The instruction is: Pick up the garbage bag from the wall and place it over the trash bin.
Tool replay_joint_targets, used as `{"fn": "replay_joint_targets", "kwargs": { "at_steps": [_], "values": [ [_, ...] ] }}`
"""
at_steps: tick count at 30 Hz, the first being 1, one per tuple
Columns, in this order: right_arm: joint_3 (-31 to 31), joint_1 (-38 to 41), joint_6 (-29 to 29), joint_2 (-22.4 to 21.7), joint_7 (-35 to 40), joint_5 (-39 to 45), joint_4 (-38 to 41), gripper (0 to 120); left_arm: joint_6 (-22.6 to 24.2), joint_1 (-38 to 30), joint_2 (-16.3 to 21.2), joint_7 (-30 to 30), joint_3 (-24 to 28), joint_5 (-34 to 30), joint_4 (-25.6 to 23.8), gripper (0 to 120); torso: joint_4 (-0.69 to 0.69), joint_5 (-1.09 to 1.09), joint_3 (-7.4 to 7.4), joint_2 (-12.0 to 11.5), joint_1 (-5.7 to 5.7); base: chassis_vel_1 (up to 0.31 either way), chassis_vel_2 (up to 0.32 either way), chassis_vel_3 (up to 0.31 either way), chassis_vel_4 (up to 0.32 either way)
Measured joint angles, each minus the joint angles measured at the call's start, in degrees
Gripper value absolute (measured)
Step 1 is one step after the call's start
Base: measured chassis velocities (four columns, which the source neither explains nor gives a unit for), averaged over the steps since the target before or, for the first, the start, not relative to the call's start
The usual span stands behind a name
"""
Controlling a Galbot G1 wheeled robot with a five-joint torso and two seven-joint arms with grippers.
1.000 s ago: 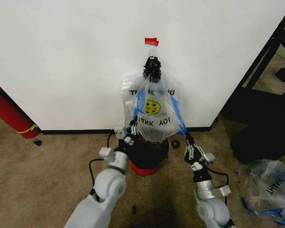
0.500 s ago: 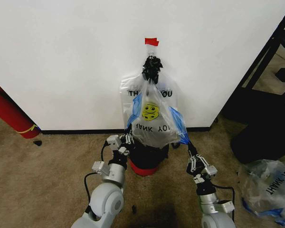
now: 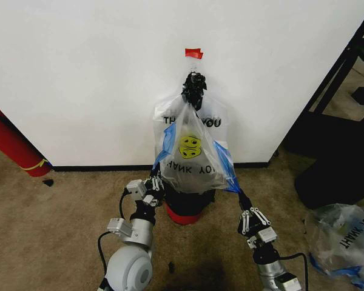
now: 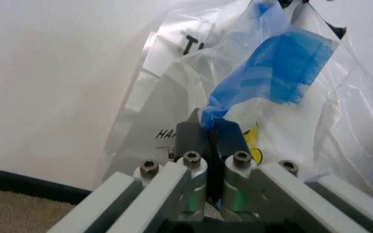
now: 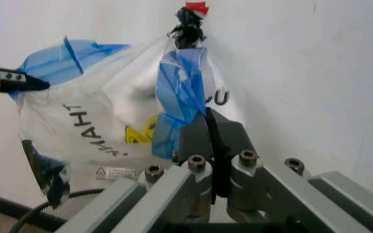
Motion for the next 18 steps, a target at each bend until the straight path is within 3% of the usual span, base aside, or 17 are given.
{"fn": "replay_joint_targets", "kwargs": {
  "at_steps": [11, 18],
  "values": [
    [-0.2, -1.5, 0.4, -0.4, 0.6, -1.1, -0.1, 0, -1.3, 1.0, 0.0, -0.1, -0.2, 1.6, 1.1, 0, 0.00, 0.00, 0.00, 0.0, 0.00, 0.000, 0.000, 0.000, 0.000],
    [-1.5, -1.6, 0.3, -0.2, 2.7, 0.2, 4.7, 0, -1.5, 1.1, -0.1, 0.1, -0.2, 2.3, -1.6, 0, 0.00, 0.00, 0.00, 0.0, 0.00, 0.000, 0.000, 0.000, 0.000]
  ]
}}
